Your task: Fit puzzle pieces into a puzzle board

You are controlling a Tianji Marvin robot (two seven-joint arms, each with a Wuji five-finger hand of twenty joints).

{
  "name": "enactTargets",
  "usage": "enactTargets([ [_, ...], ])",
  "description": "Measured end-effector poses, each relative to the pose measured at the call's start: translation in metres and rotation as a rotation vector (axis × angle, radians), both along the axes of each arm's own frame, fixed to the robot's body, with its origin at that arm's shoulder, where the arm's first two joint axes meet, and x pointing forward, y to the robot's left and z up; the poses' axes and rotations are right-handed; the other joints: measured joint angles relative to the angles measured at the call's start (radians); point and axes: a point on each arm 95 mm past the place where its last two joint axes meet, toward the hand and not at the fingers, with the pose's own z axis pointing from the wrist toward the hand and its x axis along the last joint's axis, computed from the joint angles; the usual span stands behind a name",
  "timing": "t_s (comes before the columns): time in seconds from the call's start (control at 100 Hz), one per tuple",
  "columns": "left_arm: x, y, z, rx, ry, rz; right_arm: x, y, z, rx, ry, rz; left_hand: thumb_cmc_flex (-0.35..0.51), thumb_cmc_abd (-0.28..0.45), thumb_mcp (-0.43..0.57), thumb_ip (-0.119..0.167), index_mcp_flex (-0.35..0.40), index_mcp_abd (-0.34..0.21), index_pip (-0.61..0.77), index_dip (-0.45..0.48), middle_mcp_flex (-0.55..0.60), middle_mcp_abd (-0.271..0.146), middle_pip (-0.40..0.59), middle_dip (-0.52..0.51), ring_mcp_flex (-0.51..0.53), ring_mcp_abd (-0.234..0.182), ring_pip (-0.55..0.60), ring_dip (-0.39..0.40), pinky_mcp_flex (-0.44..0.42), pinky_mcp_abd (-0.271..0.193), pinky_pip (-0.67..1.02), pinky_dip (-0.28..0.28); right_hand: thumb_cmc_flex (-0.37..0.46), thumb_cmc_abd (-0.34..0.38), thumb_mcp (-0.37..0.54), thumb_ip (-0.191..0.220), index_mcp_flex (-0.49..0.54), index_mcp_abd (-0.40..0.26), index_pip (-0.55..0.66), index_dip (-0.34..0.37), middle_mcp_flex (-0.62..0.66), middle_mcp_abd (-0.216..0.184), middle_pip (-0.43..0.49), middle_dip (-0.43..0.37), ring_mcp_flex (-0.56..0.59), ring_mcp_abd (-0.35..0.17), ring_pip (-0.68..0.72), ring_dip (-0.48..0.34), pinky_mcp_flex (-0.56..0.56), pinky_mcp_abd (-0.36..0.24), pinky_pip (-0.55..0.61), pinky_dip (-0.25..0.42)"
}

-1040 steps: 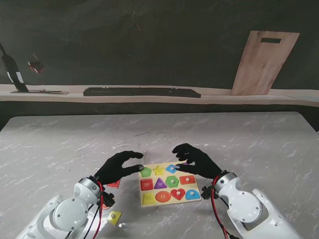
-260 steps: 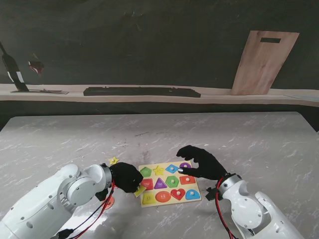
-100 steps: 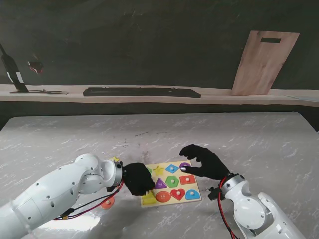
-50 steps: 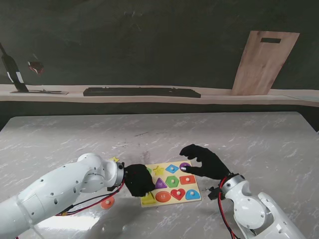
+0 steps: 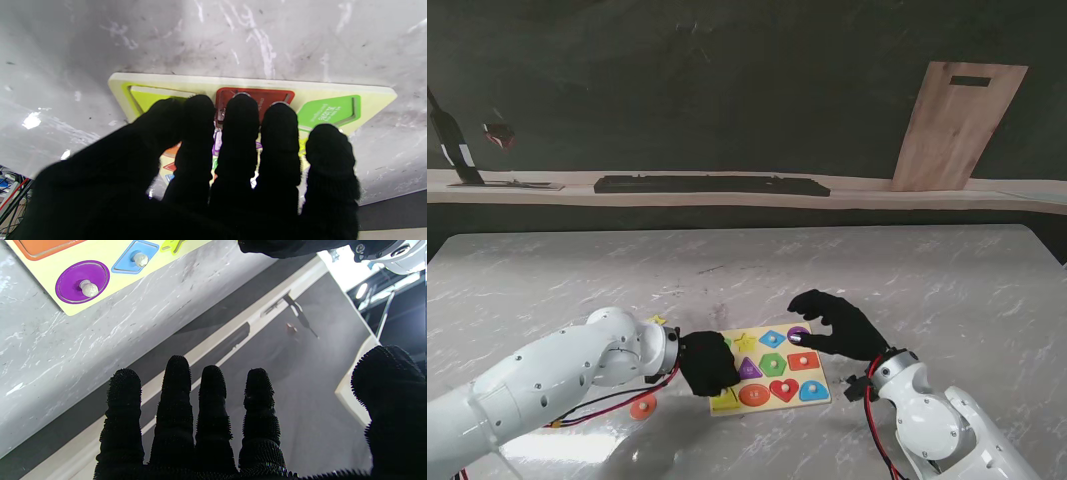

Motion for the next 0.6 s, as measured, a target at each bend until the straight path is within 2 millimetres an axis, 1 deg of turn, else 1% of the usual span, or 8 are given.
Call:
enactTargets([
  [0.11,0.0006,0.0001,0.0010,0.005,0.003,0.003,0.0000,0.0000,0.0000,0.001,0.001,0.000,0.000,0.000,0.000,0.000,0.000,0.000,0.000,0.000,0.000,-0.006,0.000,0.000,0.000,0.000,0.000,0.000,0.000,0.000,0.000,0.000,0.000,0.005,0.000,0.000,0.000,0.000,0.000,0.000,0.000,0.000,0.000,0.000,0.000,0.000,0.000,0.000,0.000,0.000,0.000,0.000],
  [0.6,-0.0011,-0.0016,0.0019,0.013,0.024,0.004,0.0009,-0.0005,-0.0002,0.003,0.003,-0.001,0.000,0.005,0.000,0.000,0.000,-0.001,0.000,0.000,0.000,-0.007,0.000,0.000,0.000,-0.001,0.000,0.000,0.000,0.000,0.000,0.000,0.000,0.005,0.000,0.000,0.000,0.000,0.000,0.000,0.000,0.000,0.000,0.000,0.000,0.000,0.000,0.000,0.000,0.000,0.000,0.000],
])
